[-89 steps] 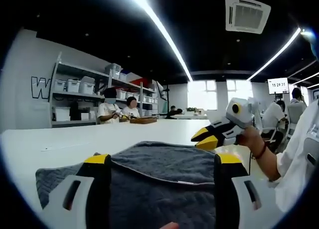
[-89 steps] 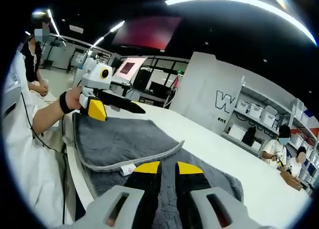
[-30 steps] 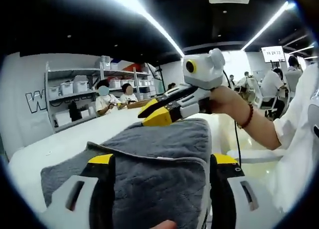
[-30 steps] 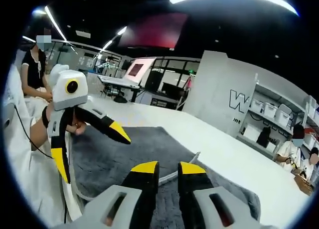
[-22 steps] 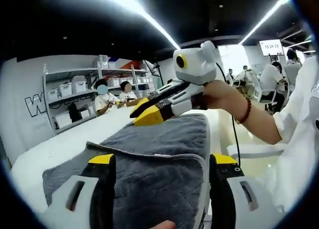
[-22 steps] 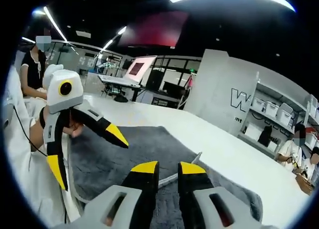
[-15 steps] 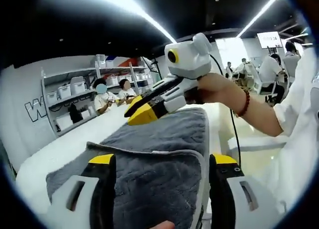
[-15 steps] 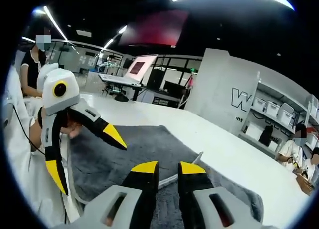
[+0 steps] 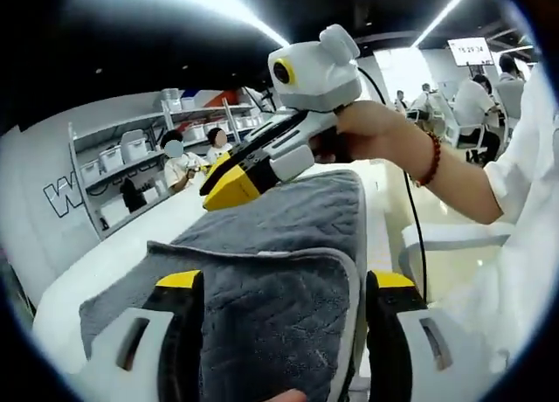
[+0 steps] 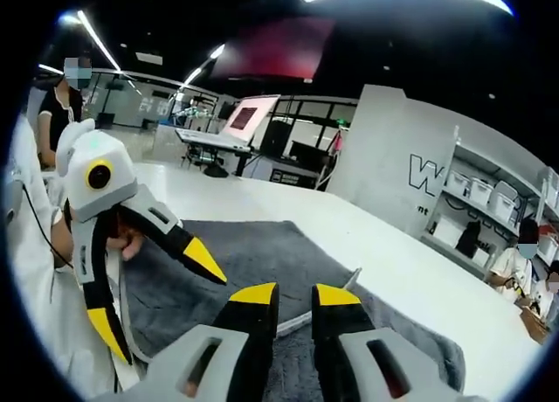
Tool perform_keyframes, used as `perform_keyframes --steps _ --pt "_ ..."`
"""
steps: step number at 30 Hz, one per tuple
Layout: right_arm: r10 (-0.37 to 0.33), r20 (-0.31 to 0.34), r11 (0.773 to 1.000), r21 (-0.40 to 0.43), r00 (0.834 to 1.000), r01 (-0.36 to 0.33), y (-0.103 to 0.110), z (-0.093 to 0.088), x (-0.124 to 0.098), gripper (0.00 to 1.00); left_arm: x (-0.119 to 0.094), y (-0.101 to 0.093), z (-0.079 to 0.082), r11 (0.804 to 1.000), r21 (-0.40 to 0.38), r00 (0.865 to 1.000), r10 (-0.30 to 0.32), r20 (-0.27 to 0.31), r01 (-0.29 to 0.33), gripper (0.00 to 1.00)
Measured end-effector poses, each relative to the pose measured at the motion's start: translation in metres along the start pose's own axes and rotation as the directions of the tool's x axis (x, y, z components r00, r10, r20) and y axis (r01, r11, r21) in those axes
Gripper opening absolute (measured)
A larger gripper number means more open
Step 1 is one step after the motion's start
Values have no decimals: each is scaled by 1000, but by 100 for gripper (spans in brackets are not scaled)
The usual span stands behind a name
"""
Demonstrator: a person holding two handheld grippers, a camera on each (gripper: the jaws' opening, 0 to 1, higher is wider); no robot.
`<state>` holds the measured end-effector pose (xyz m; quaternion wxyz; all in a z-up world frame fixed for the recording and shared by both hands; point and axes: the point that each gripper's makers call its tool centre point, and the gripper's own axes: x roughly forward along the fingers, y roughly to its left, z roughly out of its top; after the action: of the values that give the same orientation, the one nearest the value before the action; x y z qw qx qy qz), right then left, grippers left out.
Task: Open the folded towel by lifting each exposed corner and separating the folded layers until the towel lies flat within the target outline without major curled edges
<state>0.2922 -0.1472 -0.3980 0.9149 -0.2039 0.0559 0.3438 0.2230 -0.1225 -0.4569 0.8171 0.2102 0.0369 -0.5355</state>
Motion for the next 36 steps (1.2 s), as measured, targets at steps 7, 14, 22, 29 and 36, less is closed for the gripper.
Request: perform_keyframes --steps 7,14,22,29,36 --pt "2 5 1000 -1 1000 -2 1 3 2 10 -1 1 -1 1000 -11 1000 8 -3 -8 73" --pt "1 -3 1000 -5 1000 -1 0 3 4 9 -6 10 0 999 -22 999 44 5 -44 70" --pt "-2 -12 1000 -2 1000 2 0 2 8 9 -9 12 -1 998 -10 998 65 3 -65 64" --pt "3 -22 1000 3 1000 -3 1 -1 13 9 -10 11 -1 998 -38 999 50 21 -50 52" --pt "2 -28 1000 2 1000 -2 1 -1 15 9 -8 -2 1 999 -34 999 -10 42 11 36"
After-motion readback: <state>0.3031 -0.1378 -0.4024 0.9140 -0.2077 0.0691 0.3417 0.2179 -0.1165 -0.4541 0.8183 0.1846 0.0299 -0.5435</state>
